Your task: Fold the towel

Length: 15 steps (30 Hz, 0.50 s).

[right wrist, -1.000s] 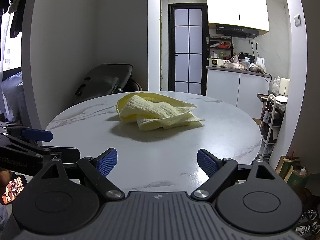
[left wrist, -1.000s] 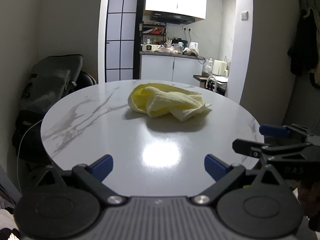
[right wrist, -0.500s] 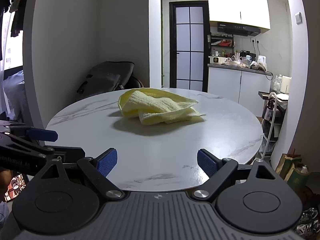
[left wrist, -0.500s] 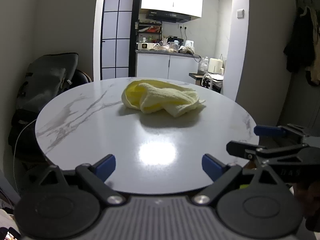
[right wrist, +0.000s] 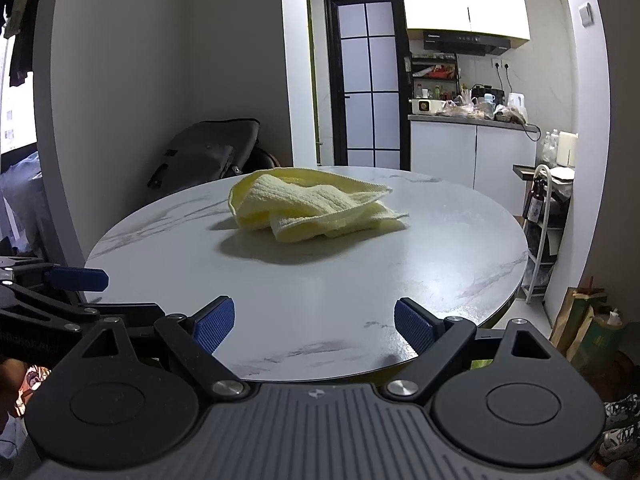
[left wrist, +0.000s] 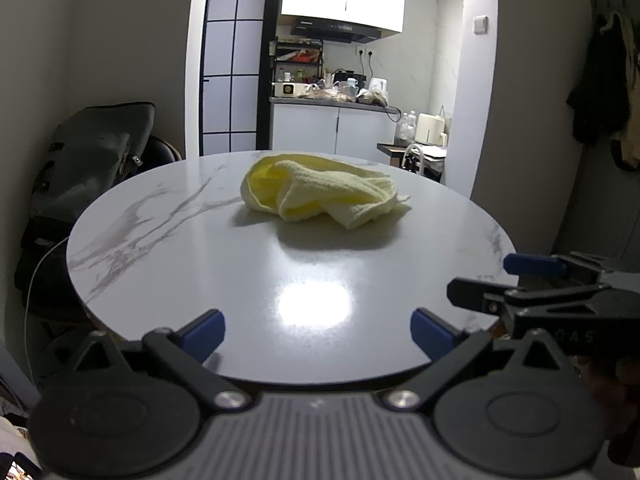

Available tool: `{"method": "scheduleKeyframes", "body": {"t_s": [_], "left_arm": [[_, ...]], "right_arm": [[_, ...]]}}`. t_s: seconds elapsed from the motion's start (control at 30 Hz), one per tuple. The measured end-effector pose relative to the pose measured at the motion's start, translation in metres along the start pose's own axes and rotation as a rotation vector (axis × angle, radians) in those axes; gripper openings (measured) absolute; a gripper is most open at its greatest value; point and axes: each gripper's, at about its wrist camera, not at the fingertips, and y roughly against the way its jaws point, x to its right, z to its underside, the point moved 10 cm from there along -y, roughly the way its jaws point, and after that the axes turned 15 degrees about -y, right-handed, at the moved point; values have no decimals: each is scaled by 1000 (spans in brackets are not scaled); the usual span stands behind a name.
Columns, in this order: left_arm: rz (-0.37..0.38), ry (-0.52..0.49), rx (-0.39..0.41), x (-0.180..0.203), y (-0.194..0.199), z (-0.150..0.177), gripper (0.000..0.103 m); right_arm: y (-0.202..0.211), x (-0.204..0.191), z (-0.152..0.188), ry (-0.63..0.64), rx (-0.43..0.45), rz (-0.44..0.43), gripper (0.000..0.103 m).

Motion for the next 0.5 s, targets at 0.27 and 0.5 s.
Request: {"method": "scheduleKeyframes", "body": {"t_s": [0.27, 0.5], "left_arm": [[5, 3, -8, -1, -1, 3, 101], [-26, -28, -10, -5, 0, 1, 102]], "right_arm": [[-5, 1, 1, -11, -10, 13, 90], [-4, 1, -3, -97, -25, -38, 90]]}}
